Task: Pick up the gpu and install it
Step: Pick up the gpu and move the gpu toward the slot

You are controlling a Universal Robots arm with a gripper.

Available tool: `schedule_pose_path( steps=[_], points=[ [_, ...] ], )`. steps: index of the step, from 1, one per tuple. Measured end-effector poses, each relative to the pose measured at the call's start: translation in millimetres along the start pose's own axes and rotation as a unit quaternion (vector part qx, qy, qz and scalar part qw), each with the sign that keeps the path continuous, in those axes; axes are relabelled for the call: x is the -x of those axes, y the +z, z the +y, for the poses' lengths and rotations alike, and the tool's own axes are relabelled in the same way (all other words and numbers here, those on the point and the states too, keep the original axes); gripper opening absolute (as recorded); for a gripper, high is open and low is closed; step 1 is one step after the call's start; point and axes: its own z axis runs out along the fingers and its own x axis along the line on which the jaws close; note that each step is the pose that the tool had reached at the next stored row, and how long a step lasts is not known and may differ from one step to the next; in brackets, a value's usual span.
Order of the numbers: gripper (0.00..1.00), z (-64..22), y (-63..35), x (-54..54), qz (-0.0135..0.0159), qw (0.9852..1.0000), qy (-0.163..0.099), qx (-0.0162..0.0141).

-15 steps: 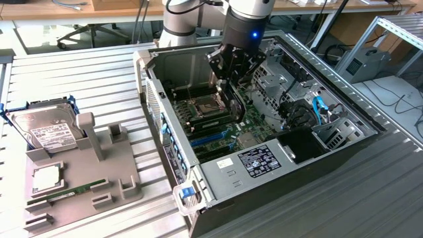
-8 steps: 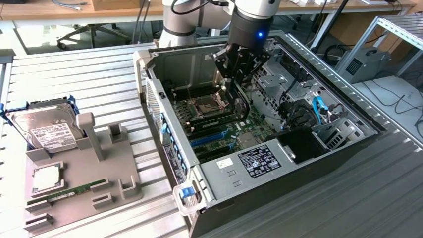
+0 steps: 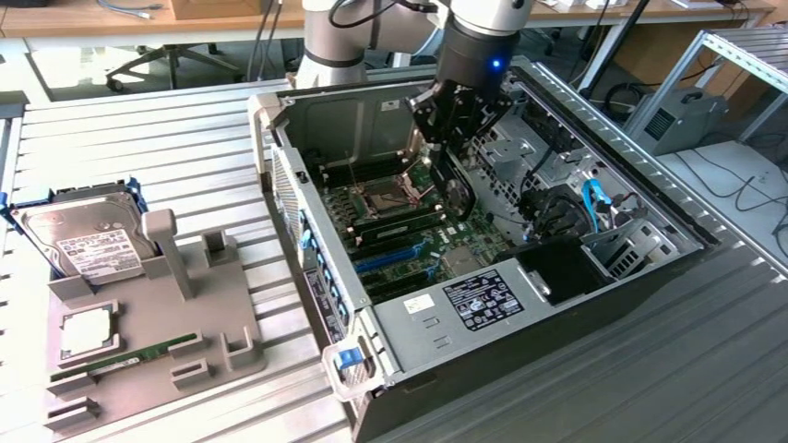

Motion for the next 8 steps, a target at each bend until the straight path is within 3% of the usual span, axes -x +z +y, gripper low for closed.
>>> schedule_pose_path(
  steps=[3,8],
  points=[
    [0.27,3.7,3.8,5.6,0.0003,1.0,0.0,0.0],
    [0.27,5.8,8.1,5.9,0.0004,1.0,0.0,0.0]
  ],
)
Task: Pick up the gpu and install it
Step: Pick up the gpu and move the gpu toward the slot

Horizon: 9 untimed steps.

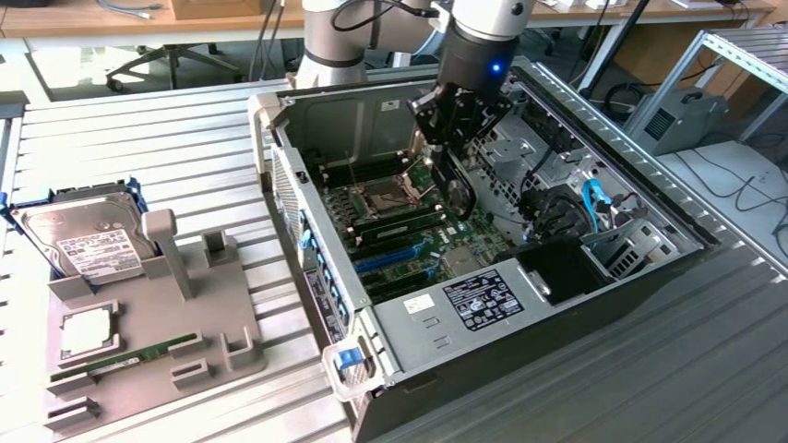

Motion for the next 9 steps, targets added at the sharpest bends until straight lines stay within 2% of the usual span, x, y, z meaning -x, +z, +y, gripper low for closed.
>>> schedule_pose_path(
  steps=[5,9],
  points=[
    [0.27,0.2,1.3,0.5,-0.0001,1.0,-0.005,0.0],
    [0.27,0.9,2.5,8.1,0.0004,1.0,-0.008,-0.0001]
  ],
)
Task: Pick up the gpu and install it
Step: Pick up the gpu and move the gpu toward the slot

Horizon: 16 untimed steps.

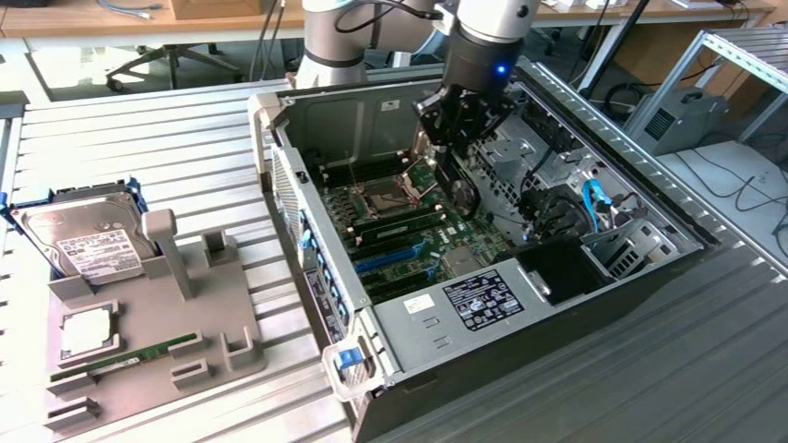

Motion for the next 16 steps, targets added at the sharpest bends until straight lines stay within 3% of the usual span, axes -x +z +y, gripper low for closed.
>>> schedule_pose_path(
  steps=[16],
  points=[
    [0.27,1.7,4.1,15.8,0.0007,1.0,-0.009,-0.0001]
  ],
)
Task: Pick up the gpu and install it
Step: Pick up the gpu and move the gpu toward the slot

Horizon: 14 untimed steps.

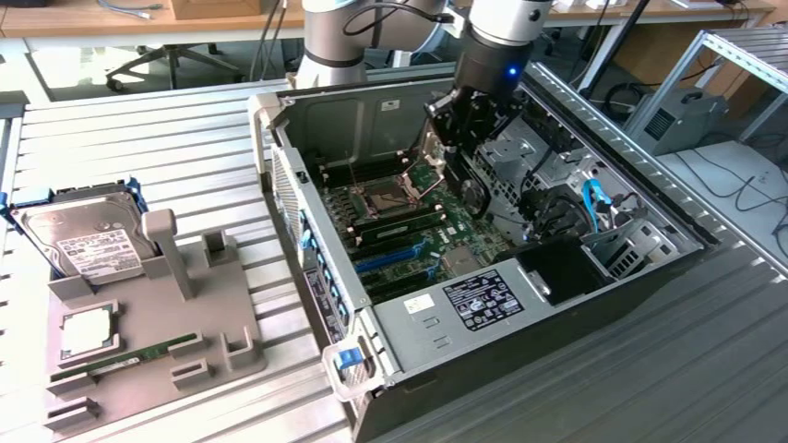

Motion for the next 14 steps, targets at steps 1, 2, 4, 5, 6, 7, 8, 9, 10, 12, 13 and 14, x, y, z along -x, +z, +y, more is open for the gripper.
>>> schedule_pose_path(
  steps=[1,2,4,5,6,7,8,9,10,12,13,14],
  points=[
    [0.27,0.1,0.1,0.5,0.0,1.0,0.0,-0.0001],
    [0.27,0.1,0.3,1.0,0.0,1.0,0.0,0.0],
    [0.27,0.2,0.9,1.3,0.0,1.0,-0.001,0.0],
    [0.27,0.2,1.3,1.6,0.0,1.0,-0.001,0.0],
    [0.27,0.2,1.5,2.1,0.0,1.0,-0.001,0.0],
    [0.27,0.3,1.7,2.9,0.0,1.0,-0.001,-0.0001],
    [0.27,0.4,1.8,3.8,0.0,1.0,-0.002,-0.0001],
    [0.27,0.6,1.9,4.2,0.0,1.0,-0.002,0.0001],
    [0.27,1.1,2.0,4.2,0.0,1.0,-0.002,0.0004],
    [0.27,2.9,1.8,4.2,0.0,1.0,-0.002,0.0002],
    [0.27,4.0,1.8,4.2,0.0,1.0,-0.002,0.0003],
    [0.27,4.5,1.7,4.2,0.0,1.0,-0.002,0.0003]
  ],
)
